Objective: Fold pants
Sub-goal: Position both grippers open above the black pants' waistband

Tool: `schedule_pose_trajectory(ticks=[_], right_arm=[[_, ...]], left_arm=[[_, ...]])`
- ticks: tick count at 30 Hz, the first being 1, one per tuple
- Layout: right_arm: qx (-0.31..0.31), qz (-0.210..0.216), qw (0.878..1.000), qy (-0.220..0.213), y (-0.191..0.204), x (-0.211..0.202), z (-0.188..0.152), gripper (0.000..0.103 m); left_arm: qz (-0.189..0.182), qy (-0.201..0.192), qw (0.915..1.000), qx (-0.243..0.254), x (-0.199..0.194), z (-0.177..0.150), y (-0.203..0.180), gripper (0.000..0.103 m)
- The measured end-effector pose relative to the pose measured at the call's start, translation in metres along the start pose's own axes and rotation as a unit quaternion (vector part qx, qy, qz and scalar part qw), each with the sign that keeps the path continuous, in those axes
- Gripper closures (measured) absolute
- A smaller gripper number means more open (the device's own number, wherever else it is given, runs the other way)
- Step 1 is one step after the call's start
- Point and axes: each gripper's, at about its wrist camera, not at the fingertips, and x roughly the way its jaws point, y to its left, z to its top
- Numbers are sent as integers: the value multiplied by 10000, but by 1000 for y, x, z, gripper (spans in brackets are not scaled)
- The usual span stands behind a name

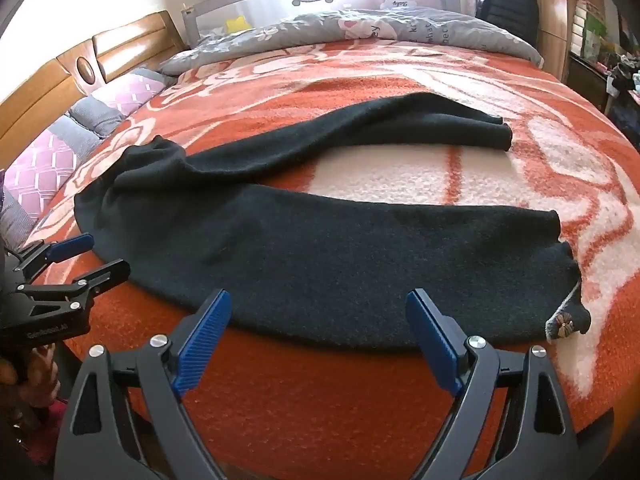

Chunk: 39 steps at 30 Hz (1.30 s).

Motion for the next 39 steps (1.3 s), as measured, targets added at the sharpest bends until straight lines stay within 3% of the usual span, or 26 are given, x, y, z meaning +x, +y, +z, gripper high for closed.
schedule_pose_trajectory(ticks=[30,39], right_arm=[[114,3,9999,-43,-7,-7,6,14],[444,86,9990,-62,-22,-7,9,14]], left_arm=[[-72,50,9999,99,1,14,-8,19],[-116,-12,9997,221,7,28,-14,19]])
